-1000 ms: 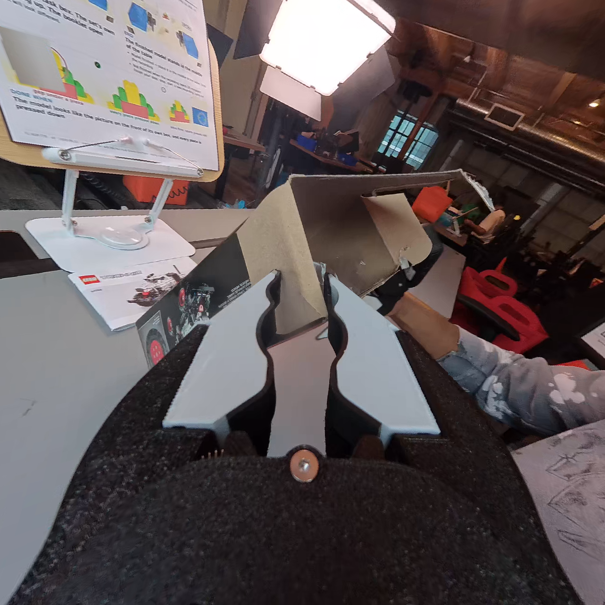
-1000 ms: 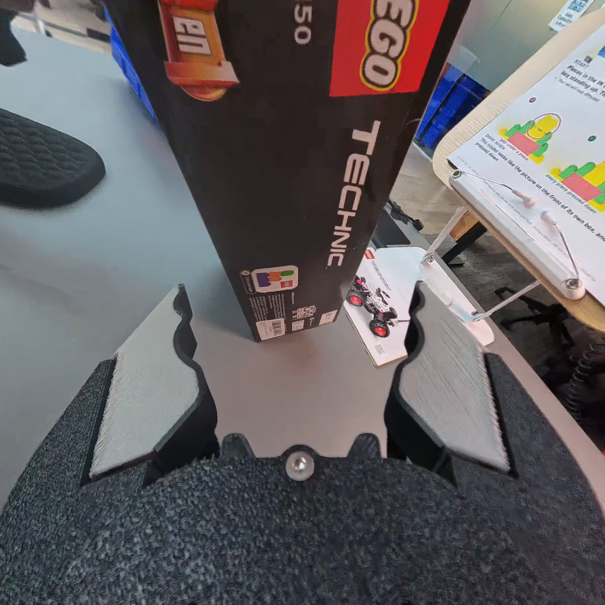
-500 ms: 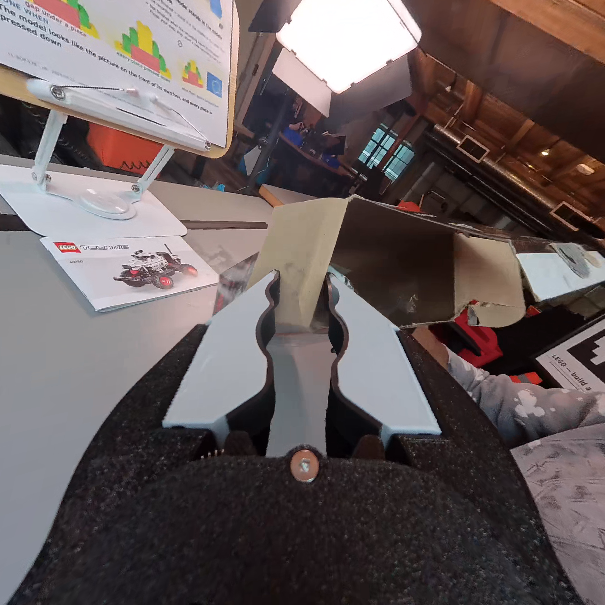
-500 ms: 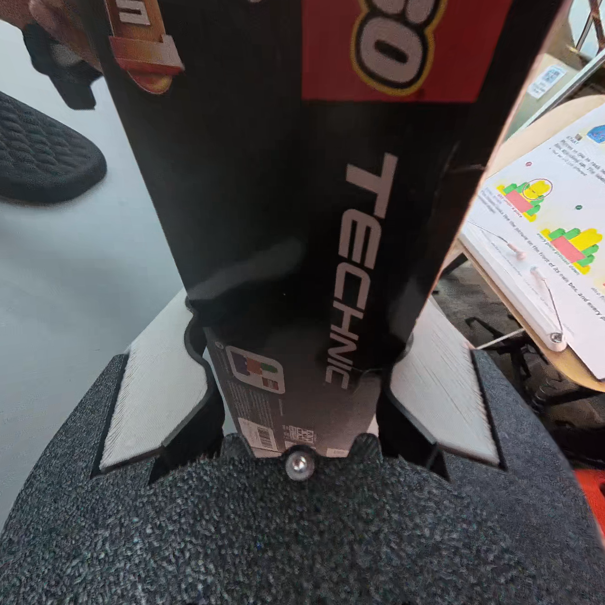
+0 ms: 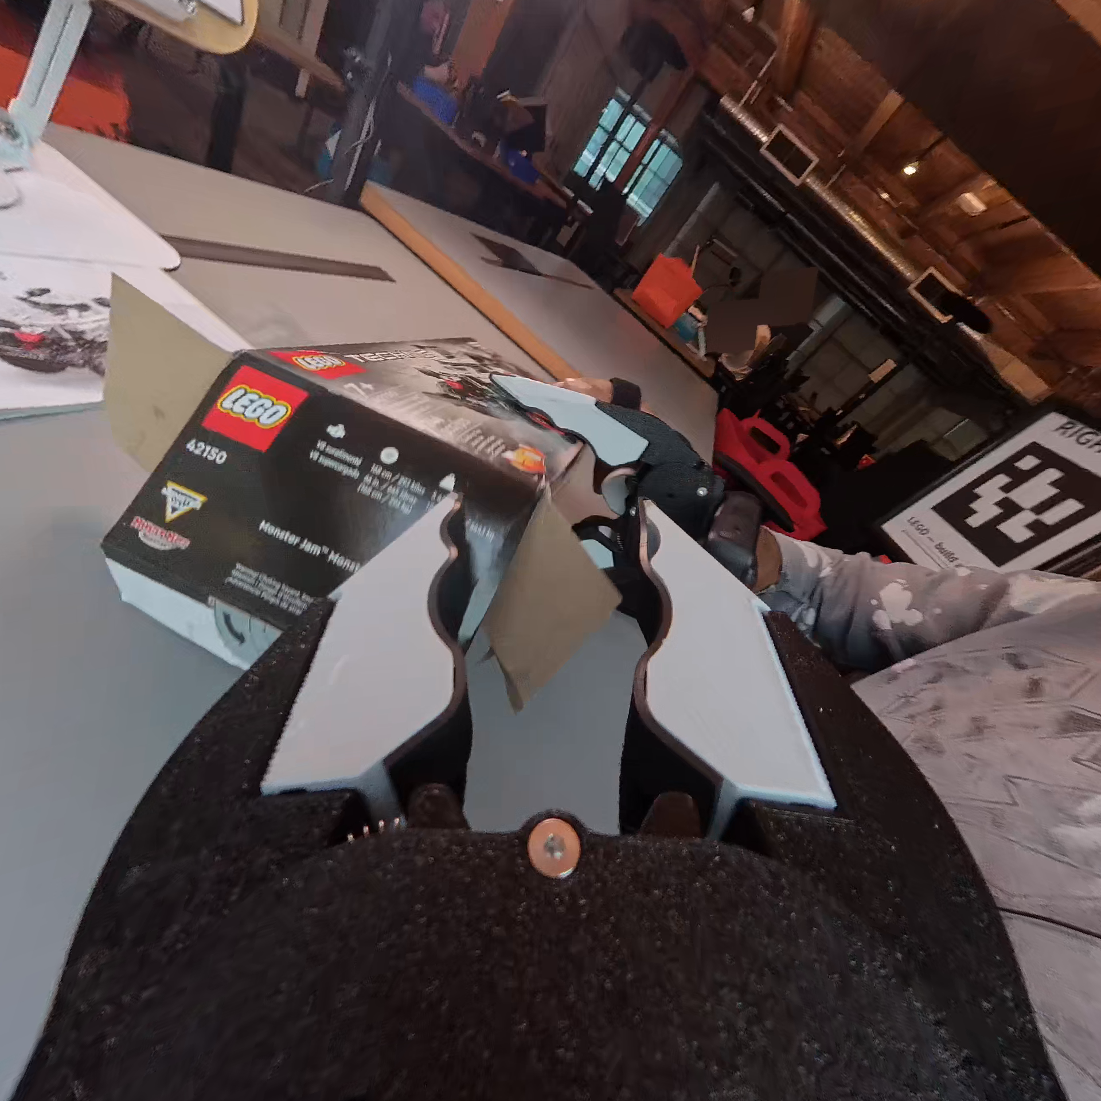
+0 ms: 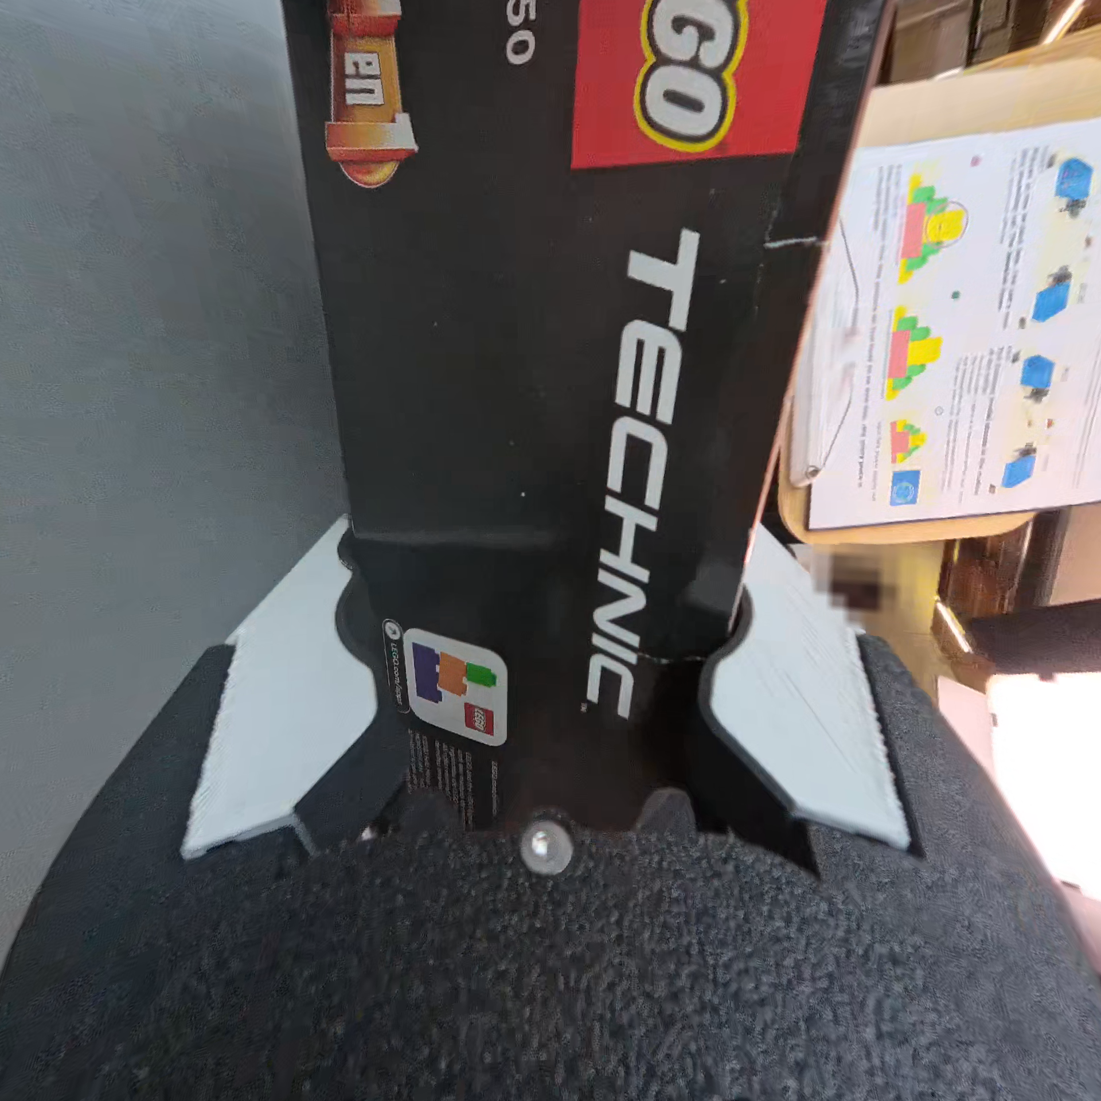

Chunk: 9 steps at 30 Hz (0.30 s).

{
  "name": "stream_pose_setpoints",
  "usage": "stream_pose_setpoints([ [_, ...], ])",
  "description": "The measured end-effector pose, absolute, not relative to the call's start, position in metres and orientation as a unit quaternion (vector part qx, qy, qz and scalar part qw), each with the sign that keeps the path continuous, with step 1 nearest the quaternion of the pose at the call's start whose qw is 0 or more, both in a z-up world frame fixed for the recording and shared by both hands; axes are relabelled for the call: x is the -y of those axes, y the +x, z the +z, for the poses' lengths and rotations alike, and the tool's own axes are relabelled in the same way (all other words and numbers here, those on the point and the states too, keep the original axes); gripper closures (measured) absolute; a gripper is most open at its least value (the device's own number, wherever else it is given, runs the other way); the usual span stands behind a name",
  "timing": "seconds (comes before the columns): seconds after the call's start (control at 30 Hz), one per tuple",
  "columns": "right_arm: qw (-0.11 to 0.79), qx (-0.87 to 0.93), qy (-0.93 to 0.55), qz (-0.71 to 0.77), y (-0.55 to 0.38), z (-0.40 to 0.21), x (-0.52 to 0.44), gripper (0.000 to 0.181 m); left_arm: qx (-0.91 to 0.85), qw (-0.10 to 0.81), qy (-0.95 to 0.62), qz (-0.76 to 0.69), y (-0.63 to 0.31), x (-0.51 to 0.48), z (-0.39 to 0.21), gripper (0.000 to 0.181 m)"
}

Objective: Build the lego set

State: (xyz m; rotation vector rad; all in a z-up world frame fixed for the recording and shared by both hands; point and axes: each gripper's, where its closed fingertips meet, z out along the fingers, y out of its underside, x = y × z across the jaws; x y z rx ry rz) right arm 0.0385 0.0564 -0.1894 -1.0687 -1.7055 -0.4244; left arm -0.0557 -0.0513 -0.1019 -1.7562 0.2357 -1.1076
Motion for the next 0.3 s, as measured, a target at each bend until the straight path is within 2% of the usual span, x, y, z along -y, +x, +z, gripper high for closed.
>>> stream_pose_setpoints([
  [0.03,0.506,0.725,-0.43,-0.183,0.032,-0.2,-0.051,0.061,-0.092,0.494,-0.741,-0.445,-0.055,0.046,-0.112,0.126],
  [0.13,0.492,0.749,-0.413,-0.164,0.019,-0.214,-0.034,0.061,-0.093,0.509,-0.773,-0.367,-0.066,0.033,-0.127,0.127],
  [0.17,0.487,0.756,-0.423,-0.109,0.016,-0.213,-0.022,0.069,-0.102,0.518,-0.782,-0.33,-0.072,0.032,-0.128,0.128],
  [0.3,0.503,0.71,-0.481,0.109,0.028,-0.16,0.019,0.079,-0.117,0.502,-0.823,-0.239,-0.1,0.035,-0.146,0.121],
])
